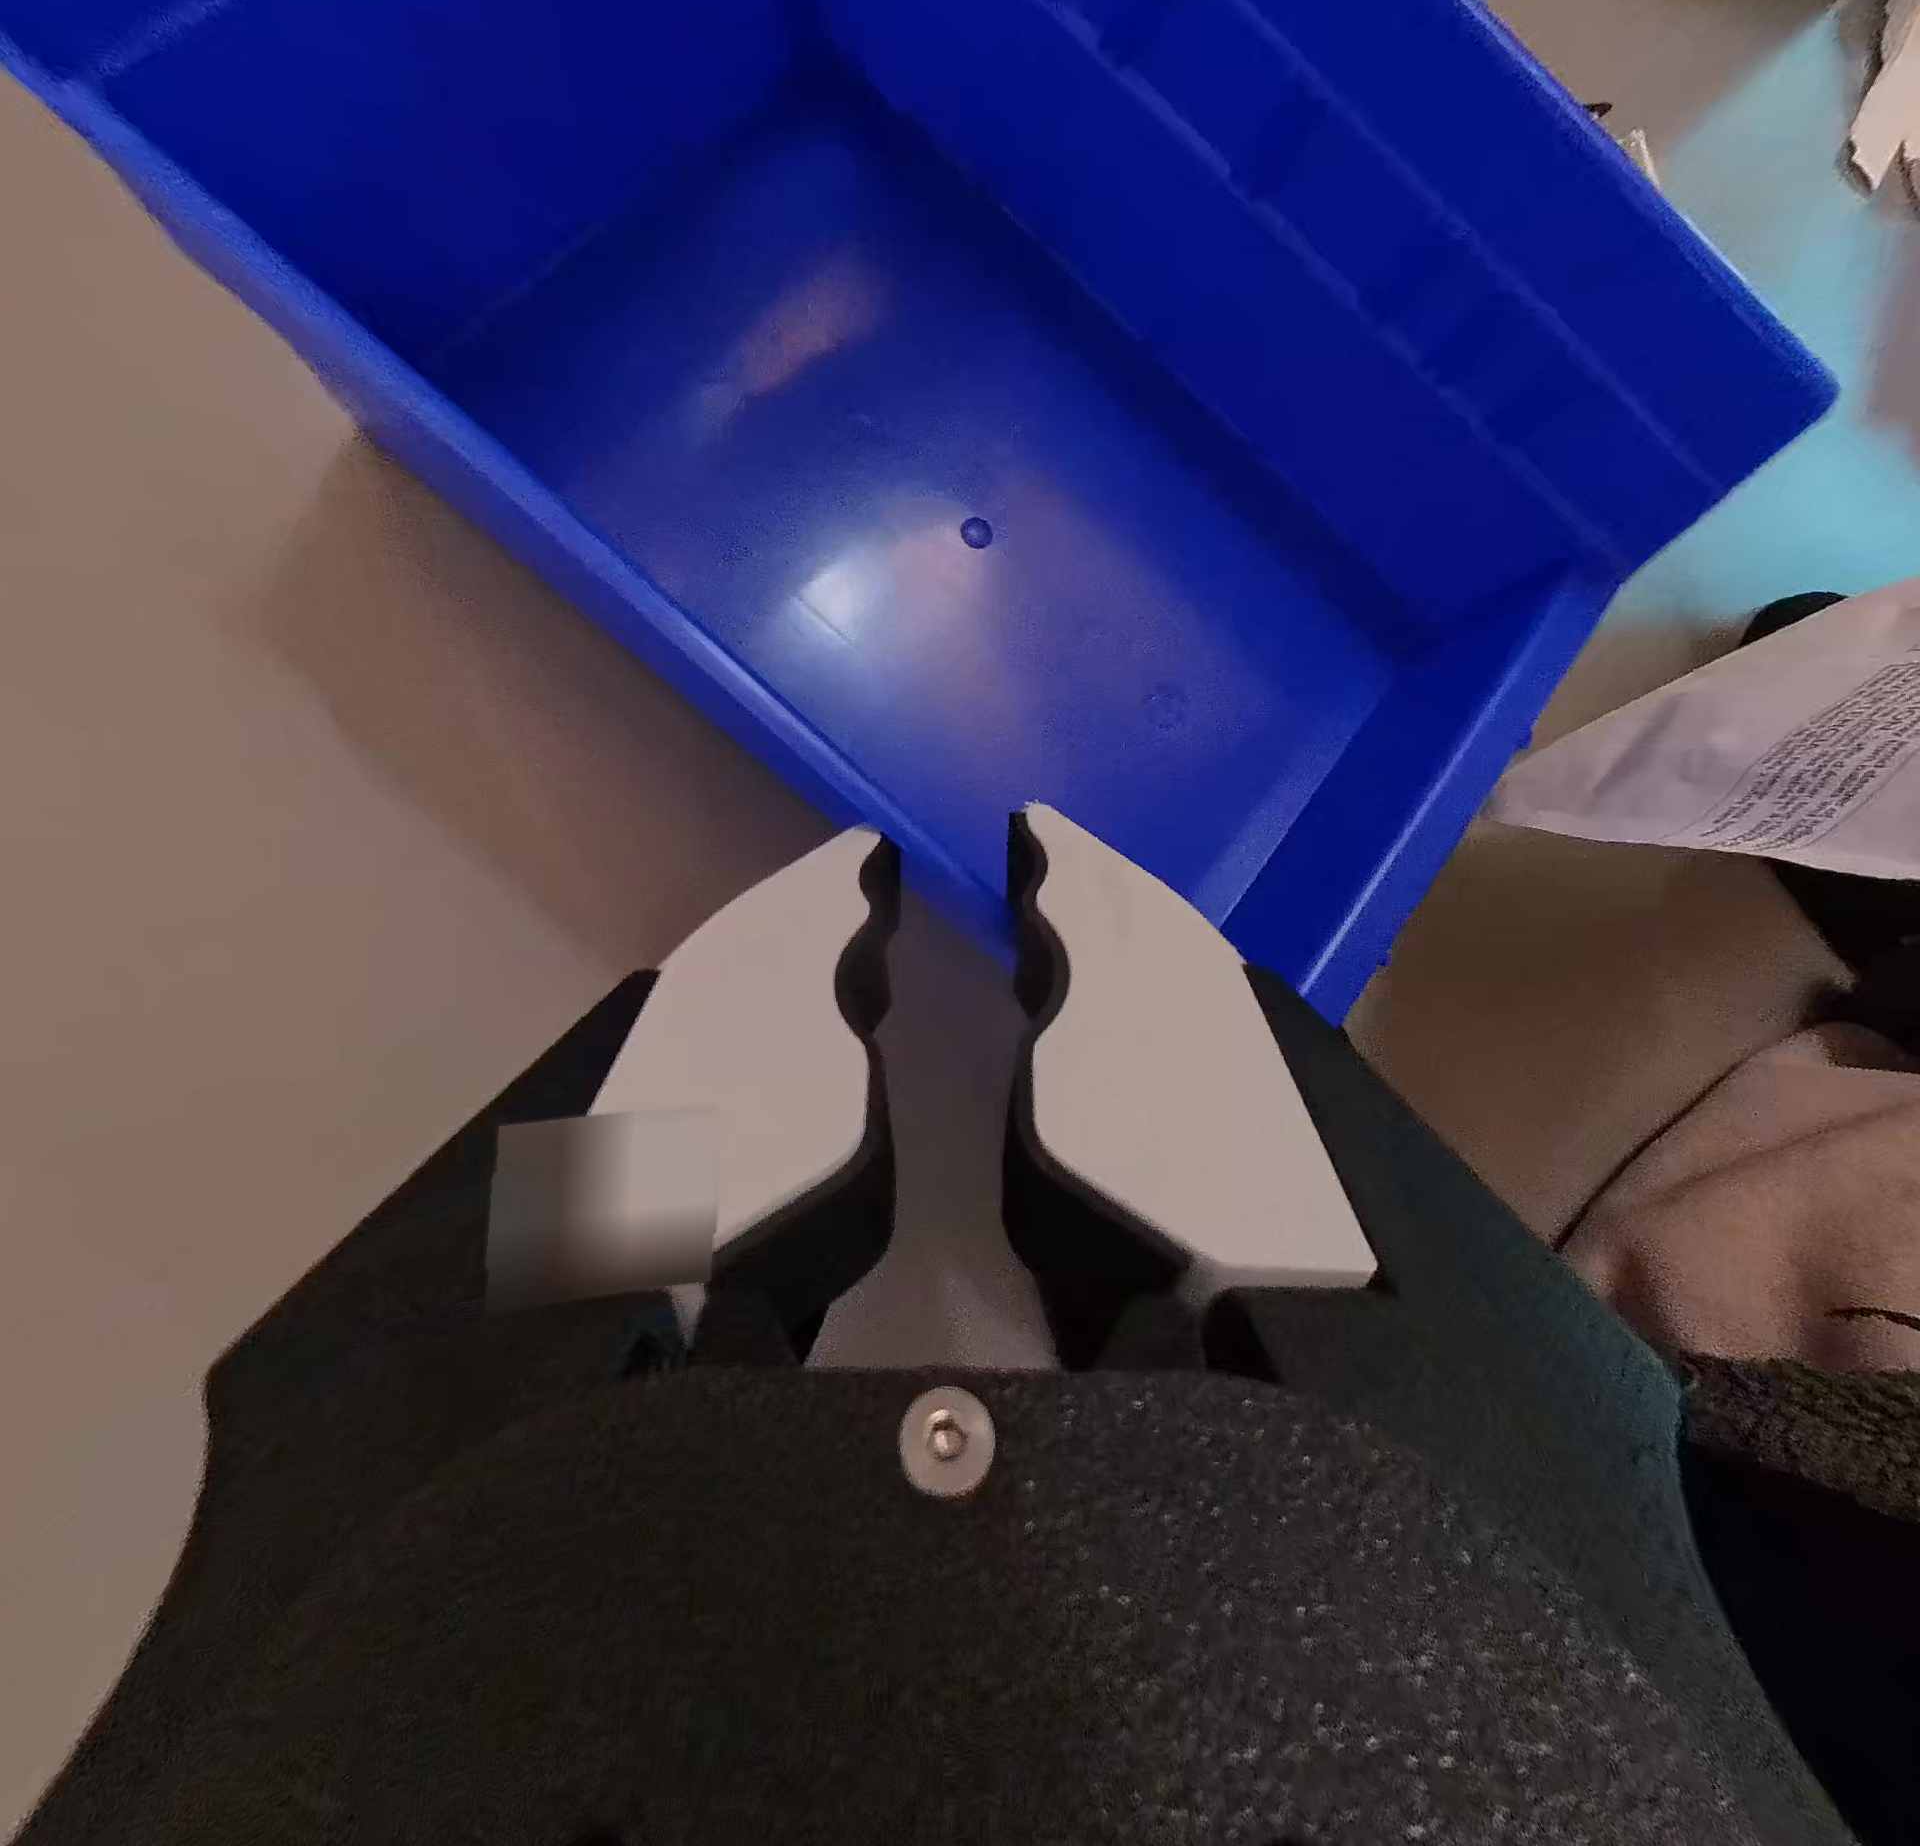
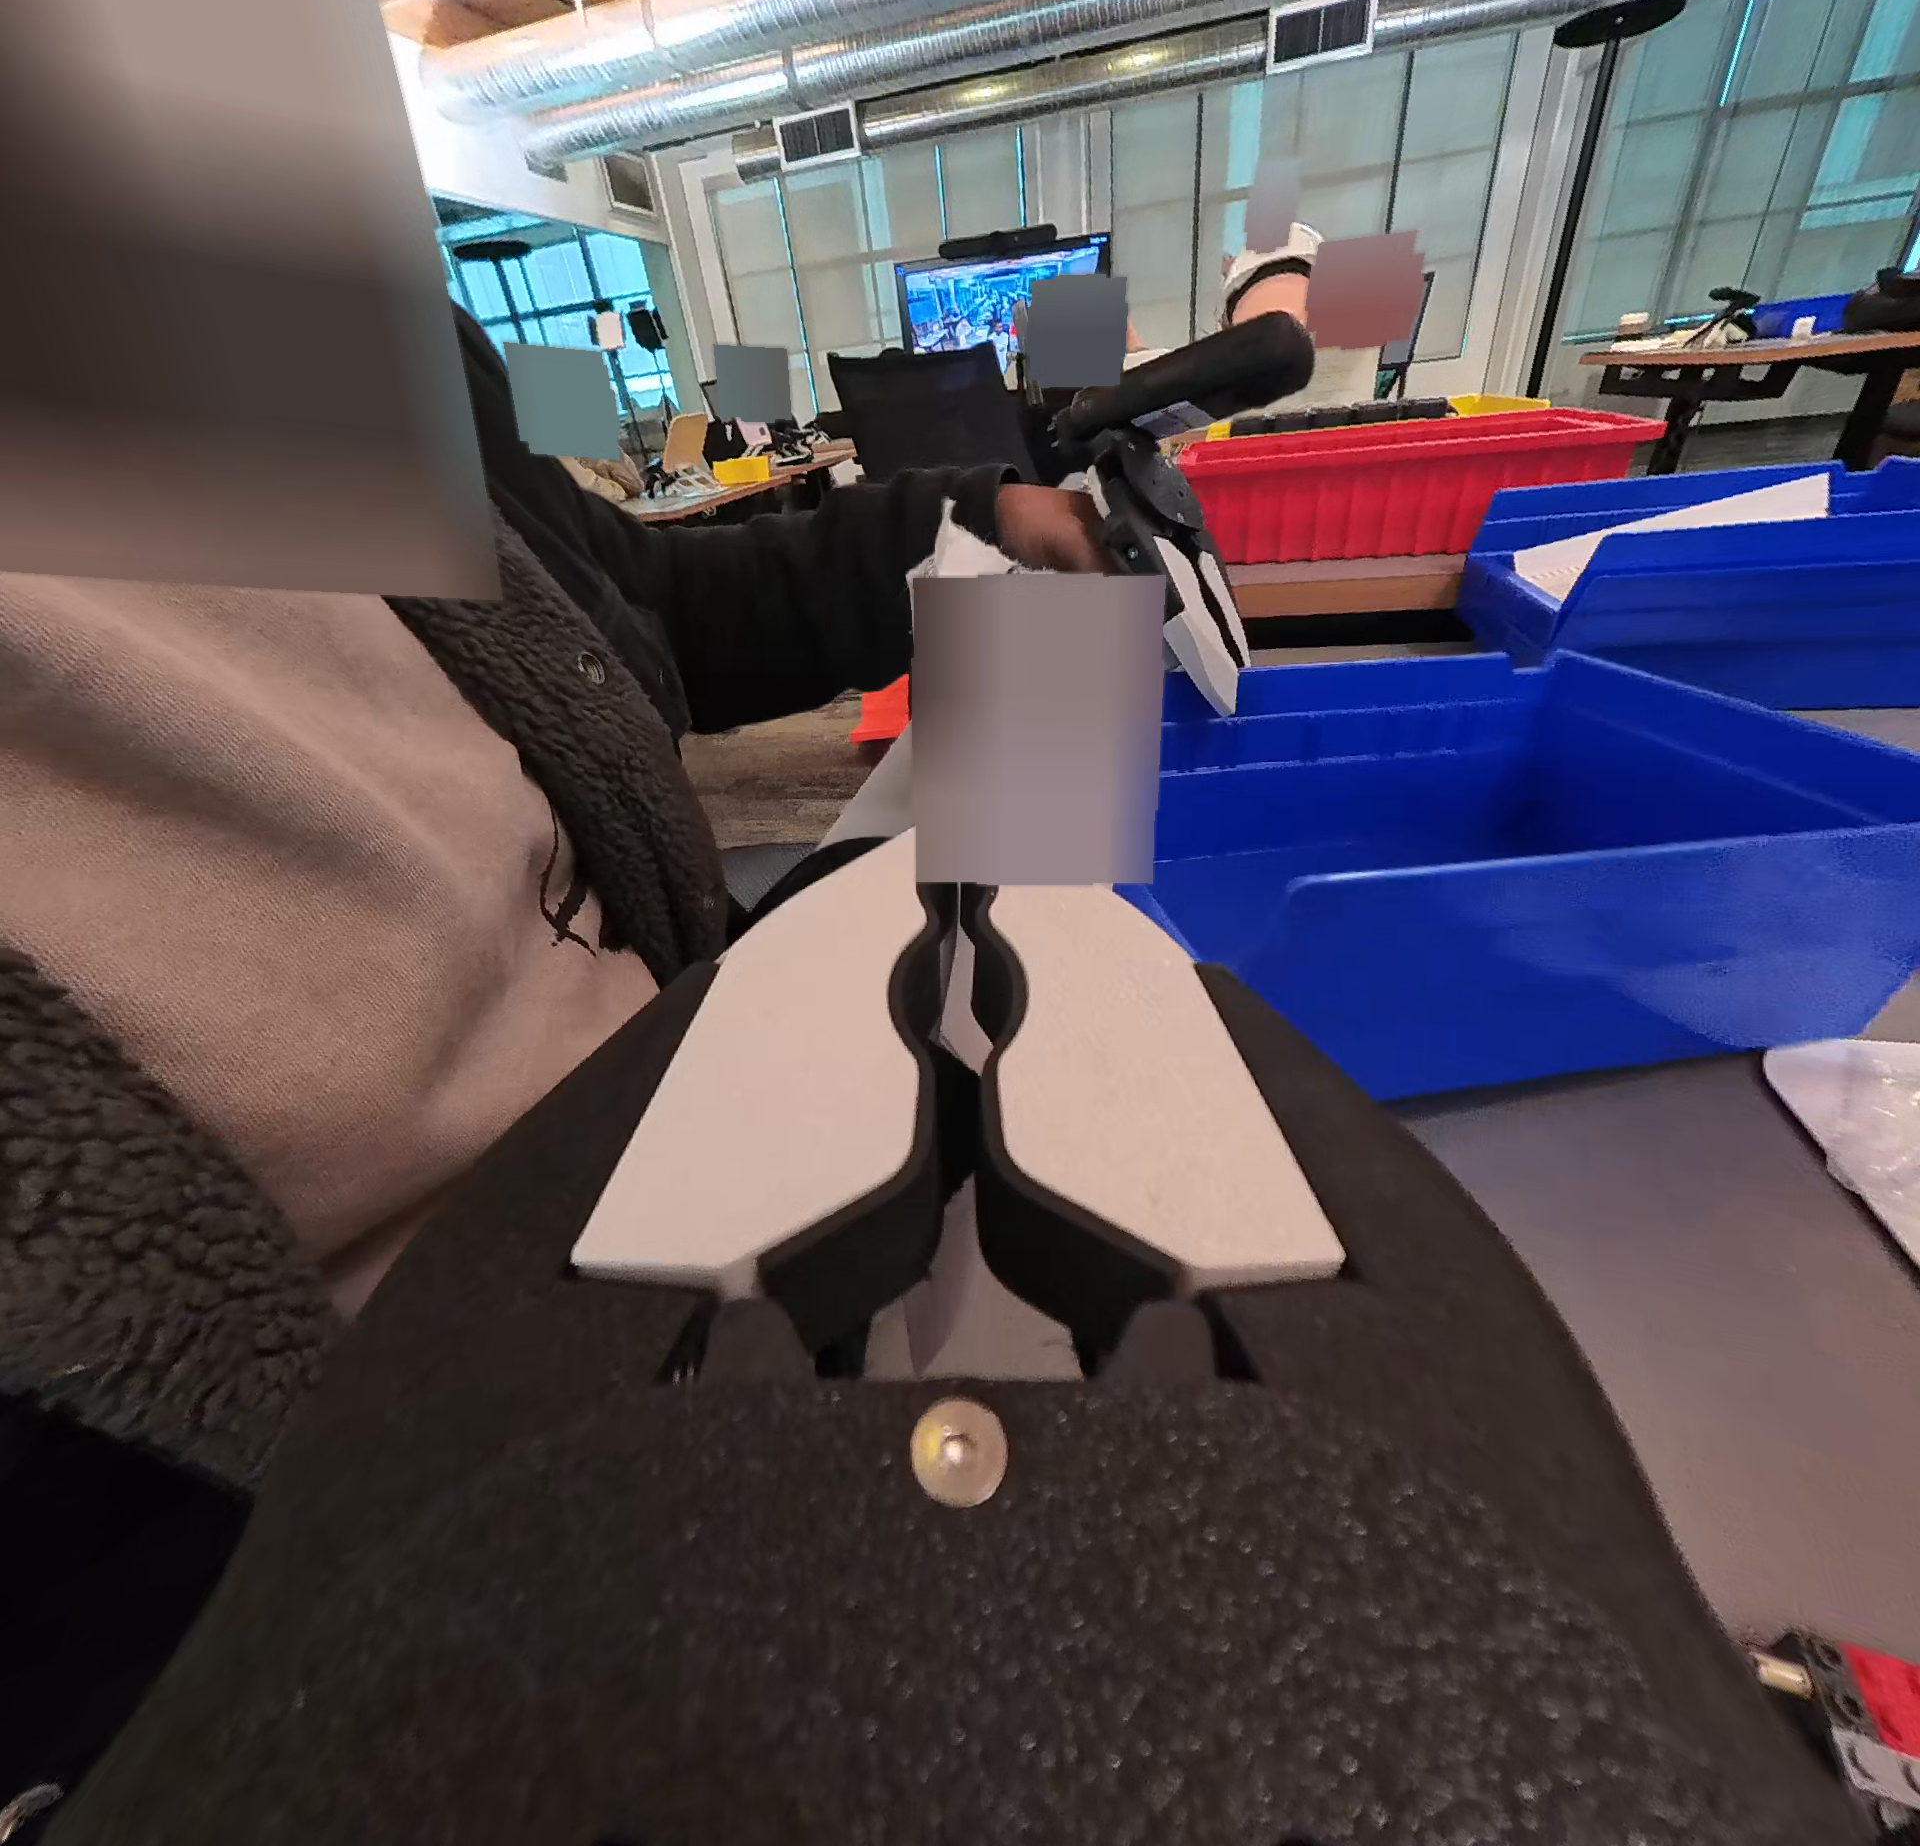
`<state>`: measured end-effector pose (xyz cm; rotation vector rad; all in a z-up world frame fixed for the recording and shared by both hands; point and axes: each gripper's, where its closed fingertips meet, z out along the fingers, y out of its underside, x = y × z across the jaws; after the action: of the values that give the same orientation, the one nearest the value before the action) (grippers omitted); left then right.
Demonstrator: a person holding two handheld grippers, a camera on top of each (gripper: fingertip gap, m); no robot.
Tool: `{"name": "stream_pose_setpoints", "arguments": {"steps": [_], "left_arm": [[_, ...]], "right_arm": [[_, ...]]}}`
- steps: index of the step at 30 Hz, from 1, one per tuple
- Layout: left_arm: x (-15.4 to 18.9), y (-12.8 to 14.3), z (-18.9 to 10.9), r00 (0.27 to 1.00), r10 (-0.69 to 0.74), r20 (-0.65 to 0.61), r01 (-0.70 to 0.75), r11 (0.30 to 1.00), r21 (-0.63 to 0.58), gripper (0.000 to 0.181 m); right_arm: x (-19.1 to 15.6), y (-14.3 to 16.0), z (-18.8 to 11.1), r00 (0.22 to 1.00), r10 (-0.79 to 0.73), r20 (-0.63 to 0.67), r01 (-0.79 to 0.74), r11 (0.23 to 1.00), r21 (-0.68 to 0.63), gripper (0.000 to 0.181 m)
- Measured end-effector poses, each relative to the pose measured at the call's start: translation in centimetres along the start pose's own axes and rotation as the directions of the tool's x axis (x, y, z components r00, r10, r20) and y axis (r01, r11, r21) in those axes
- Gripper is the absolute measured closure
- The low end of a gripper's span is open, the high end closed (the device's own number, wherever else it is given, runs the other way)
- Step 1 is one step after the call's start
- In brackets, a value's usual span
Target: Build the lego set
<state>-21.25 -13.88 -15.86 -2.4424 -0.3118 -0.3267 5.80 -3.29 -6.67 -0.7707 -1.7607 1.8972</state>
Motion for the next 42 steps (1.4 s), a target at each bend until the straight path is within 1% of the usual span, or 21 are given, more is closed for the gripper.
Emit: {"name": "stream_pose_setpoints", "arguments": {"steps": [1,5,8,11,15,19,23,27,29,31,33,35,36,37,38,40,42], "left_arm": [[-0.1,-0.1,-0.2,1.0,0.002,0.003,-0.002,1.0,0.009,0.162],[-0.2,0.0,-0.9,0.999,-0.003,-0.043,0.005,0.999,0.035,0.163],[1.0,0.2,-0.7,0.999,-0.007,-0.05,0.011,0.998,0.062,0.163],[2.9,0.2,0.2,0.997,-0.016,-0.073,0.022,0.996,0.088,0.162],[6.3,-0.6,1.5,0.991,0.0,-0.131,0.017,0.991,0.13,0.161],[9.2,-1.5,3.5,0.991,0.041,-0.131,-0.017,0.983,0.18,0.162],[10.5,-2.5,5.3,0.99,0.016,-0.142,0.022,0.966,0.259,0.164],[10.7,-1.9,6.4,0.992,0.019,-0.127,0.019,0.956,0.293,0.164],[10.7,-2.2,5.6,0.989,0.027,-0.143,0.024,0.938,0.346,0.166],[10.5,-2.8,3.8,0.991,0.075,-0.115,-0.022,0.913,0.408,0.155],[10.7,-3.5,1.4,0.983,0.175,-0.065,-0.123,0.868,0.482,0.152],[12.1,-3.7,-0.7,0.953,0.294,-0.071,-0.212,0.818,0.534,0.145],[13.0,-3.5,-1.4,0.931,0.352,-0.101,-0.24,0.795,0.557,0.144],[13.6,-3.2,-2.1,0.908,0.395,-0.138,-0.247,0.772,0.585,0.141],[14.3,-2.8,-2.7,0.881,0.434,-0.187,-0.239,0.751,0.615,0.143],[15.5,-1.5,-3.4,0.807,0.498,-0.316,-0.189,0.727,0.661,0.142],[16.3,-0.3,-3.6,0.746,0.538,-0.392,-0.139,0.701,0.699,0.135]], "right_arm": [[0.0,-0.2,0.0,1.0,-0.003,0.002,0.003,1.0,0.001,0.181],[-0.6,-0.6,0.1,1.0,-0.016,0.009,0.016,1.0,-0.002,0.181],[-1.4,-0.7,0.3,0.999,-0.017,0.029,0.017,1.0,0.001,0.181],[-2.1,-0.8,0.5,0.999,-0.026,0.043,0.027,1.0,-0.004,0.181],[-2.9,-1.2,0.6,0.998,-0.035,0.057,0.035,0.999,-0.004,0.181],[-3.1,-1.5,0.2,0.998,-0.037,0.044,0.037,0.999,0.008,0.181],[-2.8,-1.5,-0.3,1.0,-0.022,0.012,0.022,1.0,0.018,0.181],[-2.8,-1.4,-0.4,1.0,-0.01,-0.009,0.01,1.0,0.007,0.181],[-2.9,-1.4,-0.3,1.0,-0.007,-0.018,0.007,1.0,0.002,0.181],[-2.9,-1.7,-0.2,1.0,-0.004,-0.027,0.004,1.0,0.006,0.181],[-3.0,-2.2,0.1,1.0,-0.003,-0.029,0.004,1.0,0.021,0.181],[-3.1,-2.9,0.5,1.0,-0.007,-0.03,0.008,0.999,0.041,0.181],[-3.2,-3.3,0.8,0.999,-0.011,-0.033,0.013,0.999,0.052,0.181],[-3.2,-3.8,1.1,0.999,-0.018,-0.036,0.02,0.998,0.064,0.181],[-3.3,-4.3,1.4,0.999,-0.022,-0.036,0.025,0.997,0.075,0.181],[-3.2,-5.4,2.2,0.998,-0.033,-0.045,0.037,0.994,0.099,0.181],[-3.0,-6.7,2.8,0.998,-0.027,-0.055,0.034,0.99,0.134,0.181]]}}
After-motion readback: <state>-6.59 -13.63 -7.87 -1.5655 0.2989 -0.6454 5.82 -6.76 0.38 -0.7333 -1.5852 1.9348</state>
